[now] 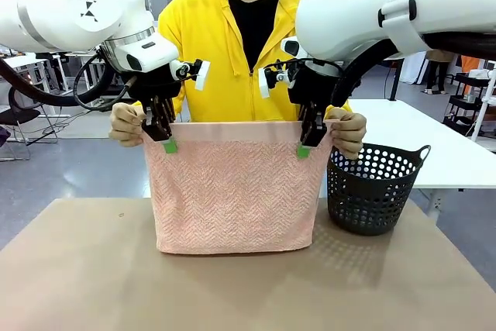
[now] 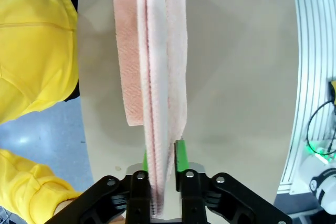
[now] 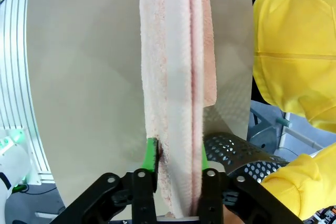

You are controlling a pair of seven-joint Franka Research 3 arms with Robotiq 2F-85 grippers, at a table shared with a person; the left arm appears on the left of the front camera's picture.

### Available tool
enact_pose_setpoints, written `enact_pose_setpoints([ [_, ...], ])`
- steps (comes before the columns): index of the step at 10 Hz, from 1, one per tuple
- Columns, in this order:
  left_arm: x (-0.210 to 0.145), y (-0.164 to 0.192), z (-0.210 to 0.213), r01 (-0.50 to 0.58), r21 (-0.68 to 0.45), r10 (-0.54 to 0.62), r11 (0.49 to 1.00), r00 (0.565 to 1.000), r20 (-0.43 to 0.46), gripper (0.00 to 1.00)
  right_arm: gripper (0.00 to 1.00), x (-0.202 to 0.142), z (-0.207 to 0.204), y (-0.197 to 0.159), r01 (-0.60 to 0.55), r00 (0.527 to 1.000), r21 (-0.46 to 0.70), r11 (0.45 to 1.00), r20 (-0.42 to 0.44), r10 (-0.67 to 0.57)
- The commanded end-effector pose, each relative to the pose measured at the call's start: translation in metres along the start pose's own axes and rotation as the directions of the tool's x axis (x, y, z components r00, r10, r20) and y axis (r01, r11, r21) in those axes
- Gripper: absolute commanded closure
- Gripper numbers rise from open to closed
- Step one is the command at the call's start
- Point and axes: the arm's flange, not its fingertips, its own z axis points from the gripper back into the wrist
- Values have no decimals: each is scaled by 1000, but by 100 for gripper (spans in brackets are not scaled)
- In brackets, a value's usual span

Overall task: Fold the towel.
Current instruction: Release the end of the 100 cm Hotel Towel you were holding and grab the top end of the folded side, then release the end of the 100 cm Hotel Towel you were holding.

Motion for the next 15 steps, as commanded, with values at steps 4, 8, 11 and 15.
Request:
enact_pose_setpoints([
  [4,-6,-7,-2,-2,-16,3,1000,1000,17,100,100,3,-1,-3,15,1000,-7,1000,8,-15],
  [8,-1,0,-1,-2,-2,2,1000,1000,-2,100,100,2,0,1,-3,1000,-1,1000,1,3],
  [11,-1,0,-1,-2,-2,2,1000,1000,-2,100,100,2,0,1,-3,1000,-1,1000,1,3],
  [15,-1,0,-1,-2,-2,2,1000,1000,-2,100,100,2,0,1,-3,1000,-1,1000,1,3],
])
